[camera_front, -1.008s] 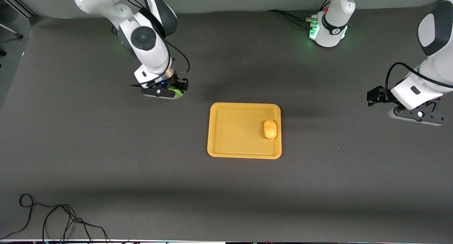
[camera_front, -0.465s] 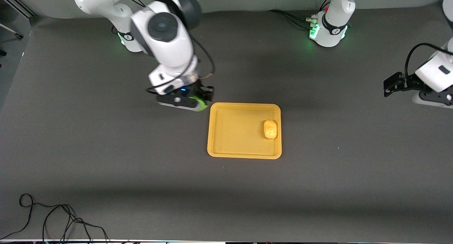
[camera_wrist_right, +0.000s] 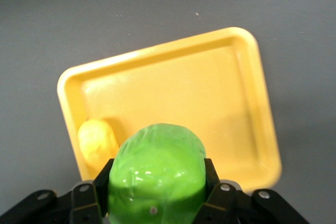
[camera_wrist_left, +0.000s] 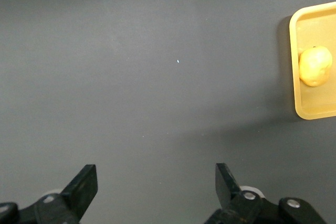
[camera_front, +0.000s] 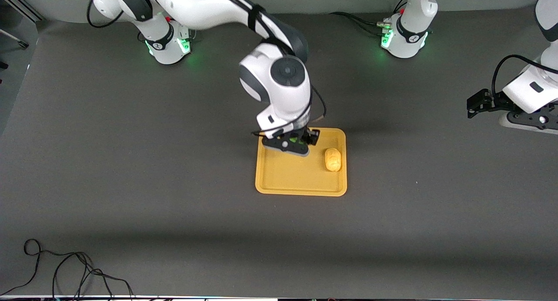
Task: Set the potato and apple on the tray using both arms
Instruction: 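Lift the green apple with the right gripper and move it over the tray, then lower the apple onto the tray beside the potato and open the right gripper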
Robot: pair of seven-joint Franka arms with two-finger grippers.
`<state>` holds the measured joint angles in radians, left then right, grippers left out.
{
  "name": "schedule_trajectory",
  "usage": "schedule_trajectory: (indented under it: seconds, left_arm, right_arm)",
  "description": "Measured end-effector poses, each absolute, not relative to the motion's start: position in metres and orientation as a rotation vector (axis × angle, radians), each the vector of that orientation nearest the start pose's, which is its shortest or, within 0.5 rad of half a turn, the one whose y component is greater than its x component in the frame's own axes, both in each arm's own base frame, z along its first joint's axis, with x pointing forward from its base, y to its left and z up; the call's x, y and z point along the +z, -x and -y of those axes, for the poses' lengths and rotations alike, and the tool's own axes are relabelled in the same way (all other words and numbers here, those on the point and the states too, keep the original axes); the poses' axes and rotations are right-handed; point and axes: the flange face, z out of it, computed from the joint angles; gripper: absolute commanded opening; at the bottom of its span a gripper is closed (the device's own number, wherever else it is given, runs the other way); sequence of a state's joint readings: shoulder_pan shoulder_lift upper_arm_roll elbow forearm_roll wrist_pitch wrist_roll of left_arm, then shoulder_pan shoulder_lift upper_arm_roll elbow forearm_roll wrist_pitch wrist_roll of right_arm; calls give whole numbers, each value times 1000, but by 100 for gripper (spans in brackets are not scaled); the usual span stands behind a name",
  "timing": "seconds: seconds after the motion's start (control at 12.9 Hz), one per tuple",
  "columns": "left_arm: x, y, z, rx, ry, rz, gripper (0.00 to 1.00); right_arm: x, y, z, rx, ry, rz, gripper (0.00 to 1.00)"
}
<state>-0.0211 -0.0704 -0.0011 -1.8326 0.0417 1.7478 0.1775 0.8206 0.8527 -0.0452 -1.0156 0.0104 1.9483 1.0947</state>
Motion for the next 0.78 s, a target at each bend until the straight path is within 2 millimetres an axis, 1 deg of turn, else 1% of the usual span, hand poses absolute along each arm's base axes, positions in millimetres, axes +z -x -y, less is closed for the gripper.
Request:
schedule_trajectory:
  seconds: [0.16, 0.31, 0.39, 0.54, 0.78]
  left_arm:
    - [551, -539, 8, 34, 3085, -325, 100]
    - [550, -540, 8, 40, 3085, -325, 100]
    - [548, -540, 8, 43, 3085, -326, 100]
    - [545, -540, 8, 53, 3086, -326, 100]
    - [540, -542, 8, 68, 3086, -327, 100]
  right_arm:
    - [293, -555, -558, -106, 3056, -475, 44]
    - [253, -552, -565, -106, 3060, -459, 44]
    - [238, -549, -569, -106, 3062, -448, 44]
    - [214, -546, -572, -108, 3063, -437, 44]
    - [197, -545, -571, -107, 3072, -436, 45]
